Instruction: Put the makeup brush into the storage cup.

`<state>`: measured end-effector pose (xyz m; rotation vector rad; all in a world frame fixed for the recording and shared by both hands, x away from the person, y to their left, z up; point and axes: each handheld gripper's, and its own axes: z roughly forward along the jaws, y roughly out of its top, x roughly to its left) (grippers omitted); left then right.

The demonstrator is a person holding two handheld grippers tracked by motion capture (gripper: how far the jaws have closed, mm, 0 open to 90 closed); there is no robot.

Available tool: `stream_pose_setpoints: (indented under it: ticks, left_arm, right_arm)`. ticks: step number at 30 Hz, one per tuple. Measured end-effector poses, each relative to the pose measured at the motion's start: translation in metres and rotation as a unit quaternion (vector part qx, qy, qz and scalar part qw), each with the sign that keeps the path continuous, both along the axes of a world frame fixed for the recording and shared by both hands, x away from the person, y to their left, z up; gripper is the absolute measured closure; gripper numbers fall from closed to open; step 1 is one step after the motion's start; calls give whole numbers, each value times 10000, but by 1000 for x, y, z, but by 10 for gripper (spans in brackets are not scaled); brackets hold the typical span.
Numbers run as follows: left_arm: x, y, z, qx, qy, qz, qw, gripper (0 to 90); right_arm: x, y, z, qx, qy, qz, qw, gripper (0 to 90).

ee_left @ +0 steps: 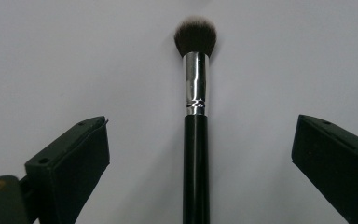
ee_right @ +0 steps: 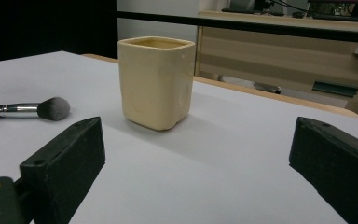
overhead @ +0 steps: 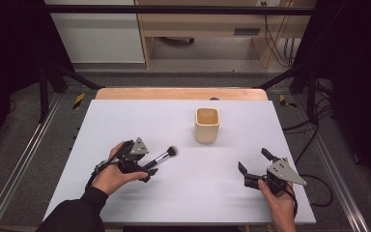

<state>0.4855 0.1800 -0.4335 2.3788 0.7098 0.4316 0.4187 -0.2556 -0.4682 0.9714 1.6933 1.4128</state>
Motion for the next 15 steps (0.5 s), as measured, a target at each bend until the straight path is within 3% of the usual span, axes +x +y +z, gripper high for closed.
stream_pose_setpoints:
  ticks: [15]
  left_arm:
    - [8,-4,-5,99,138,90,9998,86]
  right_arm:
    - [0,0,0,11,27,-2,10000,37]
